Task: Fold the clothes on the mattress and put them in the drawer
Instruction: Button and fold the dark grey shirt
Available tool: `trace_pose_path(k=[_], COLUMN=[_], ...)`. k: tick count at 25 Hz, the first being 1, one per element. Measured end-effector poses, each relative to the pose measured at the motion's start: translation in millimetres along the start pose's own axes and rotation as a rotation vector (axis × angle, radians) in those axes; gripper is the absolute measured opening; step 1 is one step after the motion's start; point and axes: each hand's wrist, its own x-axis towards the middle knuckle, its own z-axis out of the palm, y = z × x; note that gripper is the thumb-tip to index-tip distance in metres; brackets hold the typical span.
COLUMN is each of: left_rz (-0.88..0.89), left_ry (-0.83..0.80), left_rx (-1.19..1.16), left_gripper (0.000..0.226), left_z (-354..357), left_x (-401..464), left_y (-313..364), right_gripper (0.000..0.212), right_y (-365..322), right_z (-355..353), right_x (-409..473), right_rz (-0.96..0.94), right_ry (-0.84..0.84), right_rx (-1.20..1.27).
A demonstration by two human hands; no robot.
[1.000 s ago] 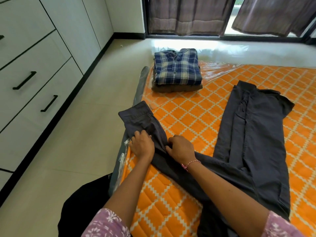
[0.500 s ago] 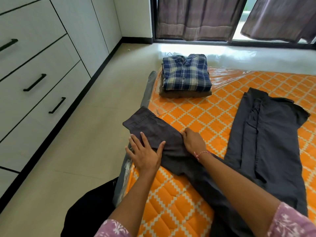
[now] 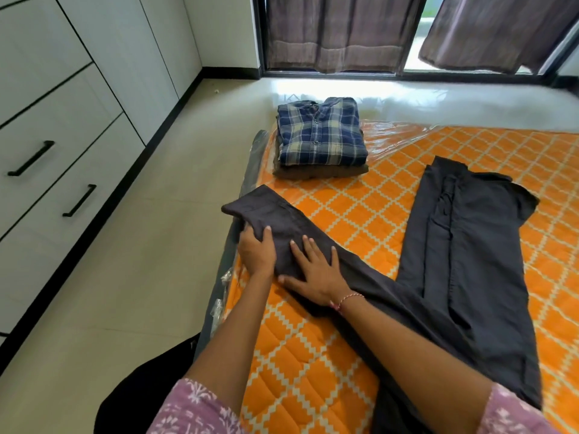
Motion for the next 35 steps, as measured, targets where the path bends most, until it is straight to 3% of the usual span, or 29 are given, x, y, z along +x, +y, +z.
trace_pose_path(k=[2,3,5,7,9,11,13,15,16,19,21,23,24,26,29,32,35], left_rz=[0.051,0.173,0.493,0.617,0.476,0.307,0.197,-0.060,-0.115,-0.285,-0.379,-0.412,-0.380,-0.342,-0.329,-0.277,-0.392], left_ry=[-0.067,-0.139,-0.367,-0.648,-0.811,-0.809,-0.927,-1.160,-1.167,-1.112,-1.170,-1.135,-1.087,-1.035,-0.935,-1.016,-1.097], left_rx=[-0.136,-0.097,-0.017,-0.063,-0.227,-0.275,-0.217,-0.334,-0.419,-0.562,-0.383,-0.059,0.008,0.025,-0.039,0.115,0.147], left_gripper=[0.031,0.027,0.029,0.041,0.045,0.055,0.064,0.020,0.006,0.015,0.019,0.026,0.019,0.006,0.018,0.036,0.051], left_z=[-1,1,13,30,51,86,122,155,180,240,267,282,286,290,289,267,232], left_x=[-5,-11,-28,-46,-52,-44,-41,-56,-65,-83,-98,-103,-99,-94,-95,-113,-116], left_y=[20,38,78,116,140,155,172,197,212,220,200,167,154,147,143,126,112], right_gripper=[0.072,0.070,0.068,0.042,0.020,0.023,0.027,0.033,0.036,0.036,0.046,0.032,0.022,0.007,0.020,0.021,0.019], right_y=[-11,-16,-20,4,37,82,127,167,190,250,281,300,306,317,330,337,308], right_z=[-33,-55,-98,-129,-160,-184,-209,-237,-251,-262,-242,-208,-193,-177,-181,-179,-154], right_x=[8,13,15,3,-8,-31,-51,-64,-67,-62,-61,-64,-63,-53,-41,-45,-68], right_rz=[0.026,0.030,0.028,0.015,0.129,0.133,0.144,0.160,0.158,0.249,0.441,0.738,0.814,0.823,0.765,0.796,0.854], right_ry=[0.062,0.117,0.265,0.455,0.553,0.520,0.516,0.496,0.522,0.627,0.606,0.601,0.611,0.667,0.830,0.878,0.852], right_rx=[0.696,1.018,1.289,1.427,1.657,1.889,1.909,1.895,1.888,1.879,1.820,1.676,1.616,1.529,1.348,1.373,1.412])
